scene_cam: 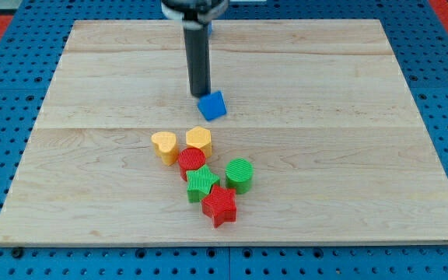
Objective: Place the arm parallel to the left of the blue cube
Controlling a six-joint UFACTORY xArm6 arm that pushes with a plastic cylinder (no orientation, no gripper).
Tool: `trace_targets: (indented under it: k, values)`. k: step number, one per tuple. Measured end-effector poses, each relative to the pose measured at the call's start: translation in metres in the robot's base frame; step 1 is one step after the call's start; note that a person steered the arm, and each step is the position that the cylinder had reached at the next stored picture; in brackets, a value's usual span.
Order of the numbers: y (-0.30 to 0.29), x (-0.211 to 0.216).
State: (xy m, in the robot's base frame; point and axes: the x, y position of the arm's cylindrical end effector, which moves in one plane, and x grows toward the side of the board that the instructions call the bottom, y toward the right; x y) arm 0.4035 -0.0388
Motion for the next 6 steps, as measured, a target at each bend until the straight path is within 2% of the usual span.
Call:
trace_targets:
  k: [1,2,3,4,5,6]
  values:
    - [0.002,0.001]
    - [0.022,0.040]
    - [0.017,0.072]
    - [-0.053,0.008]
    - [-0.098,-0.053]
    - [-0.100,-0.165]
